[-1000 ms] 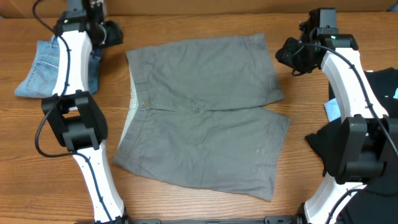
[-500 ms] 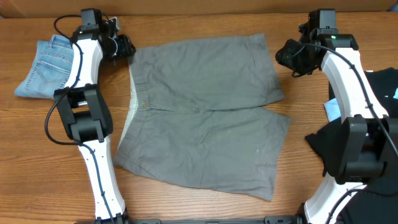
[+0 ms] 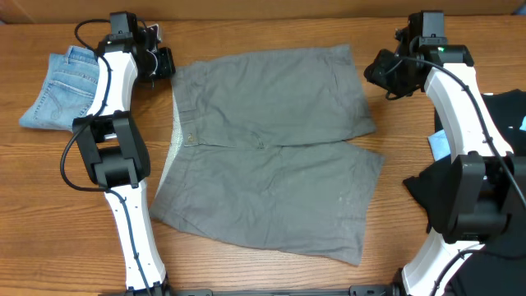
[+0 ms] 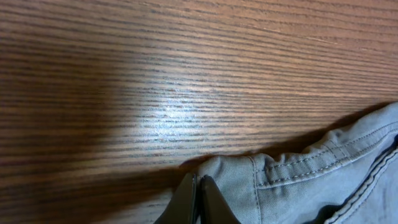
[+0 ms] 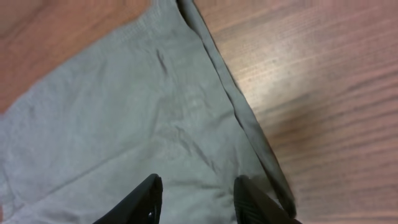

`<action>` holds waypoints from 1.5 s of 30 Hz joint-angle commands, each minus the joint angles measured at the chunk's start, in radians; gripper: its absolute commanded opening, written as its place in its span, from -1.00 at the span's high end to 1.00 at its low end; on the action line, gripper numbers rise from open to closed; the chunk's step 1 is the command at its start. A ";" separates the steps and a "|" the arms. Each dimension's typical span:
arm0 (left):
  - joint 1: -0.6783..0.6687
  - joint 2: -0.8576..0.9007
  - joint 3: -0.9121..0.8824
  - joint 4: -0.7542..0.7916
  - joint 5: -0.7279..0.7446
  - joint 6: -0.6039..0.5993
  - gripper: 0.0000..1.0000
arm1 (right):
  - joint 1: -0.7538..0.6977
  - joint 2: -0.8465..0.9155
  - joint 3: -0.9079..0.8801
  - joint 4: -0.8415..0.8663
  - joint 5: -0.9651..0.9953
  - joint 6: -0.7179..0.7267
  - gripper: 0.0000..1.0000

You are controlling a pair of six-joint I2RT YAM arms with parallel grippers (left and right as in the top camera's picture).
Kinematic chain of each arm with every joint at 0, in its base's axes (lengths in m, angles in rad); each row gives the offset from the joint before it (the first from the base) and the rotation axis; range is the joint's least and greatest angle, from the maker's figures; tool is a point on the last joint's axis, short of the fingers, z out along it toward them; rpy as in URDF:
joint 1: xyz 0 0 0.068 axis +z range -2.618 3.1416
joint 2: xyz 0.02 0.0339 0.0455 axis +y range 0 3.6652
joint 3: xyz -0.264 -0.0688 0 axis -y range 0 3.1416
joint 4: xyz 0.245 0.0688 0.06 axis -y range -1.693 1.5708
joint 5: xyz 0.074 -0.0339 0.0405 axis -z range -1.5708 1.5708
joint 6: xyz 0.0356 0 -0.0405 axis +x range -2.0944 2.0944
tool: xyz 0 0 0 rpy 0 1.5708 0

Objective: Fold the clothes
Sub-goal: 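Grasp the top waistband corners of the shorts with both grippers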

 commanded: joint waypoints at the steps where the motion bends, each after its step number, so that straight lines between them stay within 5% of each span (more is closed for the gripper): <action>1: -0.005 -0.019 0.021 -0.016 0.021 0.023 0.92 | -0.003 -0.001 0.008 0.060 0.014 -0.007 0.18; 17: -0.008 -0.240 0.021 -0.137 -0.031 0.041 0.92 | -0.008 0.158 0.009 0.455 0.005 0.027 0.06; 45: -0.101 -0.249 0.021 -0.201 -0.033 0.042 0.92 | 0.077 0.475 0.009 0.930 -0.124 0.019 -0.54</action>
